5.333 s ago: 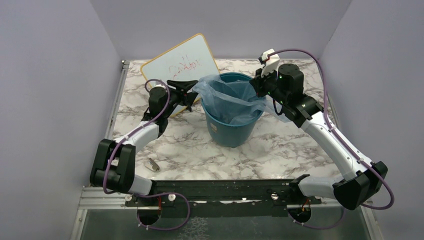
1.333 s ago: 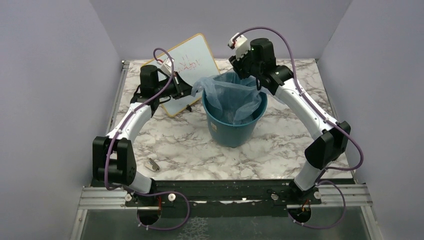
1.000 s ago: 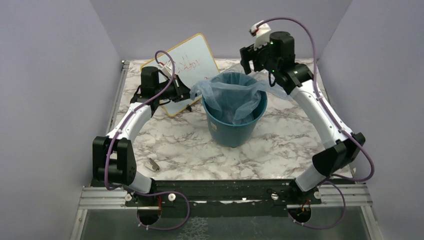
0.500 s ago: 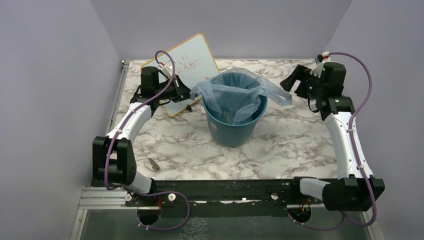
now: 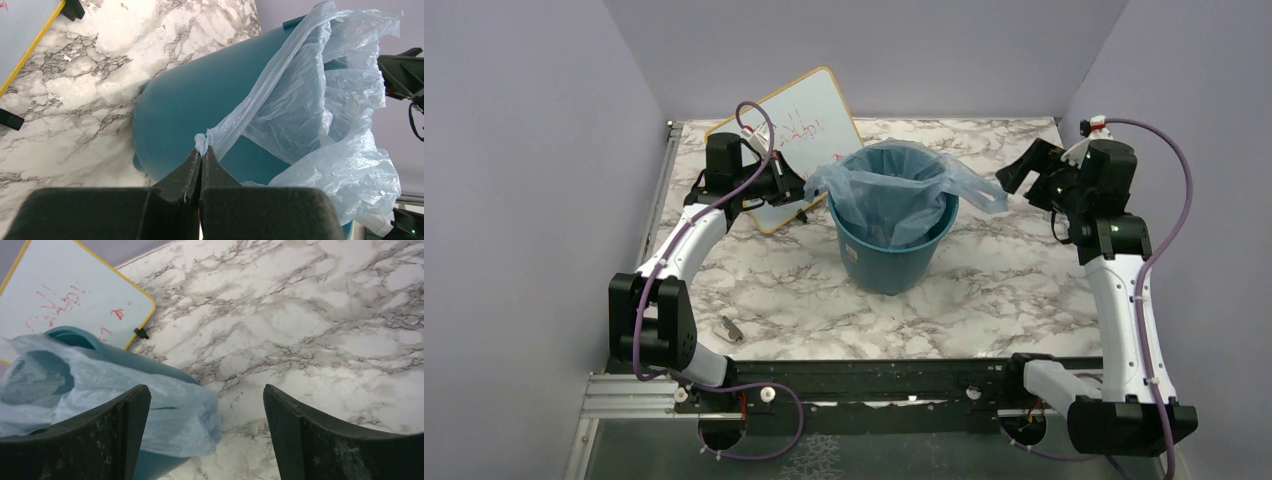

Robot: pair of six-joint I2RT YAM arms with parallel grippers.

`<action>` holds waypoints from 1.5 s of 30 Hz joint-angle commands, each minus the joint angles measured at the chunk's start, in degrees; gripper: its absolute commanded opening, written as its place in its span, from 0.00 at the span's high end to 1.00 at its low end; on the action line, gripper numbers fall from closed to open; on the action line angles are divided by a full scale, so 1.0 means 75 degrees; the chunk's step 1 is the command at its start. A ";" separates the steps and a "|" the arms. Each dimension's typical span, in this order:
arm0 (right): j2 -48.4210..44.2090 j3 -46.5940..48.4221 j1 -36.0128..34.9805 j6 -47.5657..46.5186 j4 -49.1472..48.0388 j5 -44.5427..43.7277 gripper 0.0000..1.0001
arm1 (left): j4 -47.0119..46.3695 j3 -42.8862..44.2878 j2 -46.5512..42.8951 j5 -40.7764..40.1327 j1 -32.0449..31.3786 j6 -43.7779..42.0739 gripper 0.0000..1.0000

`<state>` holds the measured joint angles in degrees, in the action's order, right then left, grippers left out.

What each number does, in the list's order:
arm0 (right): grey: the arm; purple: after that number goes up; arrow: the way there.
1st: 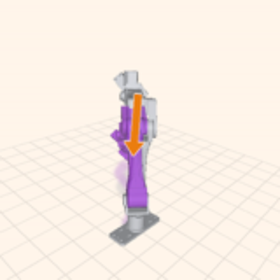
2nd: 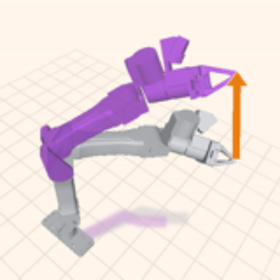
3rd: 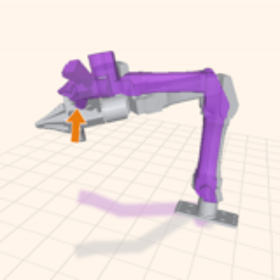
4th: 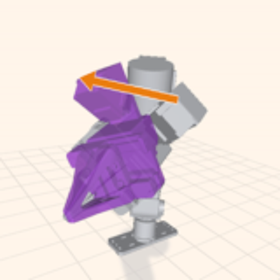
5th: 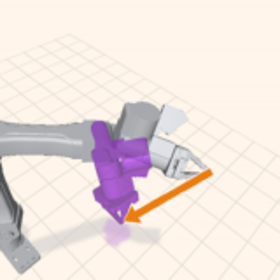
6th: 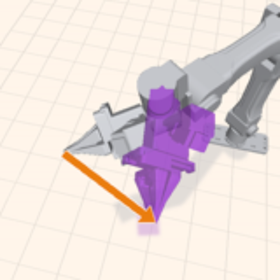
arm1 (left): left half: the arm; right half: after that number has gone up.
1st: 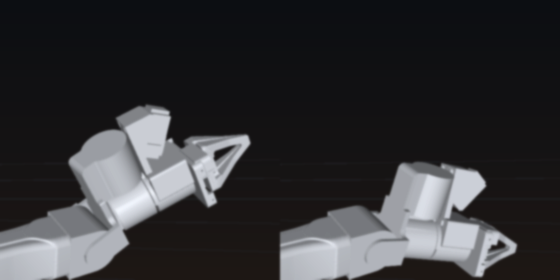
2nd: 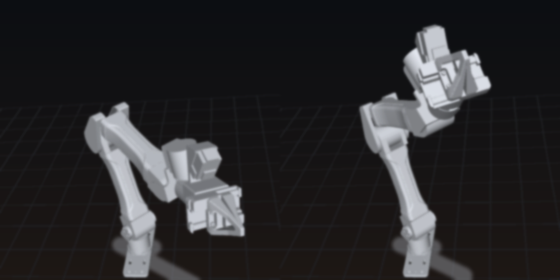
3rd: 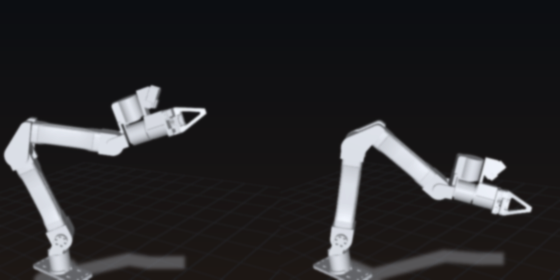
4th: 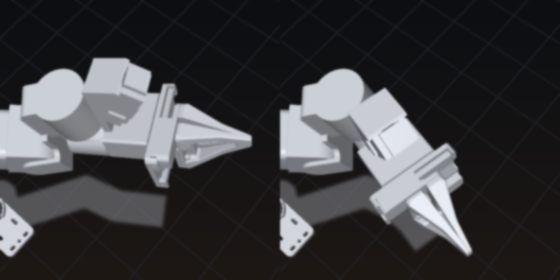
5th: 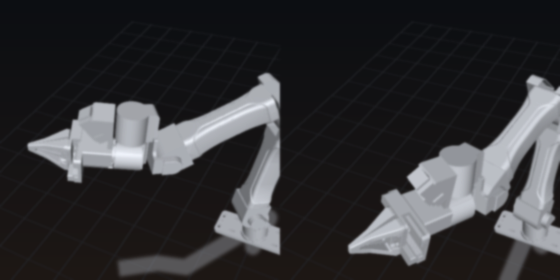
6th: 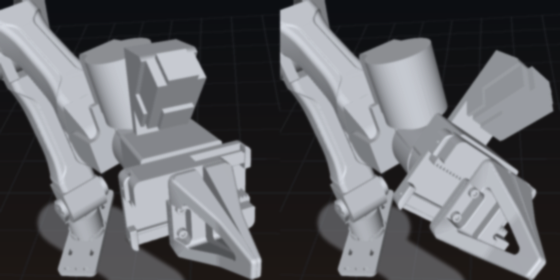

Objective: Put the trash bags into the trash bin
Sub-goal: Place the trash bag in the trash bin.

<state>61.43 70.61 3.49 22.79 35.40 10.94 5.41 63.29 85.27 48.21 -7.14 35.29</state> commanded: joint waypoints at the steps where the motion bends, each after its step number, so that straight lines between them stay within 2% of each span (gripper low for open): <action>1: -0.0441 -0.0094 0.0042 -0.0395 0.0336 0.0633 0.12 | 0.0013 0.0296 -0.0249 0.0204 0.0038 -0.0126 1.00; 5: -0.0663 -0.0912 0.0041 0.0198 -0.0242 0.1481 0.12 | 0.0040 0.0319 -0.0282 0.0223 0.0038 -0.0123 1.00; 10: -0.0402 -0.1060 0.0050 0.0009 -0.0321 0.0918 0.12 | 0.0114 0.0293 -0.0294 0.0241 0.0040 -0.0173 1.00; 22: 0.0388 -0.1791 0.0049 -0.0054 -0.1440 0.1584 0.15 | 0.0150 0.0298 -0.0250 0.0166 0.0040 -0.0202 1.00; 25: 0.0731 -0.1972 0.0043 0.0158 -0.1799 0.1485 0.19 | 0.0137 0.0263 -0.0161 0.0096 0.0042 -0.0249 1.00; 28: 0.1418 -0.1923 0.0046 0.0128 -0.1665 0.1850 0.31 | 0.0128 0.0226 -0.0016 0.0130 0.0037 -0.0279 1.00; 31: 0.1978 -0.1847 0.0045 0.0170 -0.1623 0.2411 0.37 | 0.0043 0.0105 0.0079 0.0101 0.0034 -0.0346 1.00; 34: 0.2211 -0.2025 0.0035 0.0236 -0.1832 0.2845 0.38 | -0.0126 -0.0120 0.0206 0.0058 0.0028 -0.0383 1.00; 45: 0.2858 -0.2629 0.0020 0.0236 -0.1729 0.3334 0.37 | -0.0920 -0.0930 0.0807 -0.0124 -0.0353 -0.0271 1.00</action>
<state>81.08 53.25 3.49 24.73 22.02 34.63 0.45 58.87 89.23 48.64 -8.56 34.24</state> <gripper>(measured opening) 0.630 0.005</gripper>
